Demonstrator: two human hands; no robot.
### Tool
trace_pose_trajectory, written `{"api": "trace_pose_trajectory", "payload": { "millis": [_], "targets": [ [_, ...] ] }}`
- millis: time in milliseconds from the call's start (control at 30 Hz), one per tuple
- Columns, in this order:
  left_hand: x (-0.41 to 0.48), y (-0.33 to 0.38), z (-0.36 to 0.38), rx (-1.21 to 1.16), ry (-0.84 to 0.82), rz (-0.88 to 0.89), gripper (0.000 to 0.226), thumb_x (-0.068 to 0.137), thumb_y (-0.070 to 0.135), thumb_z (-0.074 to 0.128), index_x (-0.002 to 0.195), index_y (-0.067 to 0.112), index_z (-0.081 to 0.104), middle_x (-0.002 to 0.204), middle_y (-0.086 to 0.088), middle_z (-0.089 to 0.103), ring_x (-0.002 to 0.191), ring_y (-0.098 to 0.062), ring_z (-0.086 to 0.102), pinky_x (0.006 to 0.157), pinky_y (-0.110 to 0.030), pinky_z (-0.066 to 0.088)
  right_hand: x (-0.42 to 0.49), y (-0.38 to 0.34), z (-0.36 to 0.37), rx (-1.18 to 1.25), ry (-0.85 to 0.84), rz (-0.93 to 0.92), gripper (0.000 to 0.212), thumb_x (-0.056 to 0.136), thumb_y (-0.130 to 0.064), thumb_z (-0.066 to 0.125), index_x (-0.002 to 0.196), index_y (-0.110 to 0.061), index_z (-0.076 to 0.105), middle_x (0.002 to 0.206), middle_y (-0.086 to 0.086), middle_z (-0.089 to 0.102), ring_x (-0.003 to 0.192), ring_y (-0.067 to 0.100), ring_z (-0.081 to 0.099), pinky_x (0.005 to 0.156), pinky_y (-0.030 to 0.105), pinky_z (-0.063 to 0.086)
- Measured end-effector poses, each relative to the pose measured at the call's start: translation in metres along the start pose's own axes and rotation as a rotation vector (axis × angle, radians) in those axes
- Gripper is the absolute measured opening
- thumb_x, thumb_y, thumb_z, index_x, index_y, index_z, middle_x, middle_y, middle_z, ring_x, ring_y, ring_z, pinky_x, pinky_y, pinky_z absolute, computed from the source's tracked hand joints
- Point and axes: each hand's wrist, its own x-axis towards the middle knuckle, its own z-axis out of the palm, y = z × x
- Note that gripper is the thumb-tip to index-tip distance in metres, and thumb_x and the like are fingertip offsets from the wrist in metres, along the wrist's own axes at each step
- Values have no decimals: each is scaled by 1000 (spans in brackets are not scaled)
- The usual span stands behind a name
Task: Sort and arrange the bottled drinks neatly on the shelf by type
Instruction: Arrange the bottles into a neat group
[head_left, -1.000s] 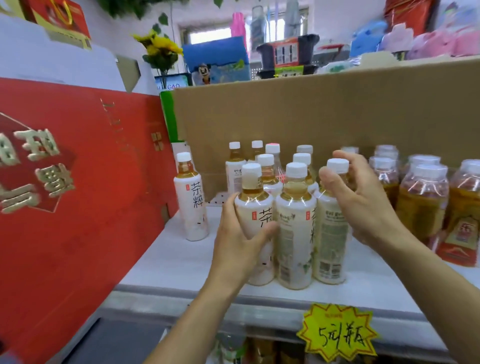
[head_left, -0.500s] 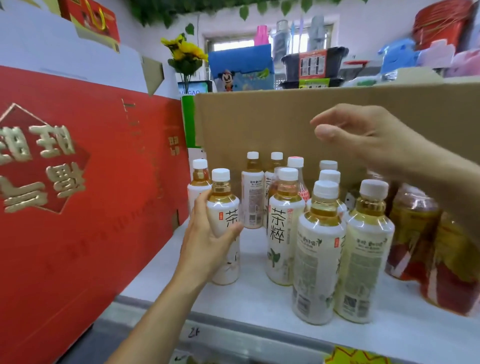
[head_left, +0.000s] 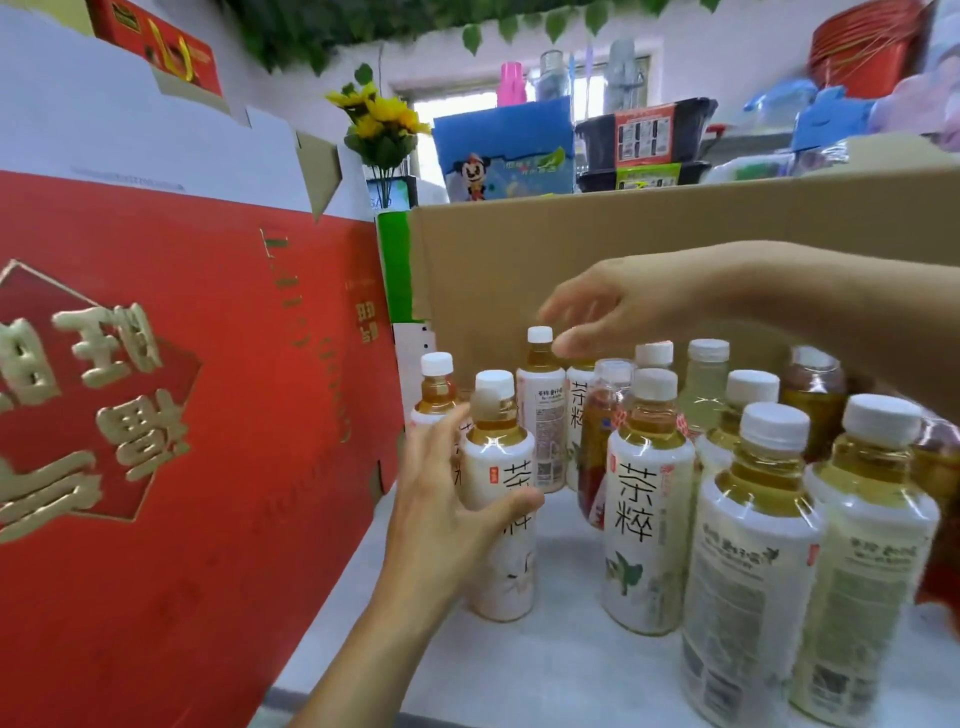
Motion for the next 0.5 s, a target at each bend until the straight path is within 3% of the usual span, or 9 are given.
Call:
{"api": "trace_pose_trajectory", "payload": {
  "millis": [67, 133, 200, 267, 333, 500],
  "targets": [
    [4, -7, -6, -100, 145, -30, 96, 60, 68, 74, 143, 47, 30, 129, 17, 36, 125, -8, 43, 104, -33, 42, 8, -16, 2, 8, -87, -67, 55, 91, -57, 57, 142, -48, 40, 133, -12, 56, 117, 12, 57, 100, 41, 50],
    [13, -23, -12, -259, 196, -150, 95, 64, 69, 61, 148, 42, 26, 138, 14, 35, 131, -10, 41, 107, -35, 39, 20, -34, 10, 0, -203, -133, 56, 93, -52, 58, 145, -47, 37, 136, -10, 55, 119, 14, 58, 98, 41, 52],
    [22, -43, -13, -292, 67, -235, 90, 76, 47, 71, 151, 39, 23, 148, 10, 39, 134, -12, 44, 108, -37, 40, 33, -50, 21, -32, -268, -197, 49, 95, -45, 59, 141, -37, 47, 131, -5, 61, 112, 16, 64, 93, 41, 55],
    [30, -60, -12, -248, -83, -255, 86, 82, 18, 80, 146, 45, 30, 143, 9, 51, 127, -10, 52, 105, -43, 48, 46, -59, 30, -91, -254, -230, 31, 95, -39, 62, 123, -25, 63, 114, 0, 69, 96, 15, 71, 85, 37, 59],
    [40, -70, -13, -215, -148, -253, 91, 79, 12, 84, 145, 48, 33, 133, 12, 59, 122, -7, 56, 99, -44, 53, 55, -61, 31, -144, -226, -222, 19, 93, -36, 65, 105, -21, 69, 100, 3, 72, 84, 17, 72, 74, 30, 59],
    [55, -67, -7, -221, -203, -211, 93, 83, 4, 78, 152, 37, 26, 134, 12, 56, 117, 0, 53, 76, -7, 49, 69, -46, 25, -210, -222, -93, 16, 92, -31, 67, 100, -17, 68, 94, 7, 72, 80, 20, 69, 60, 25, 51]
  ]
}}
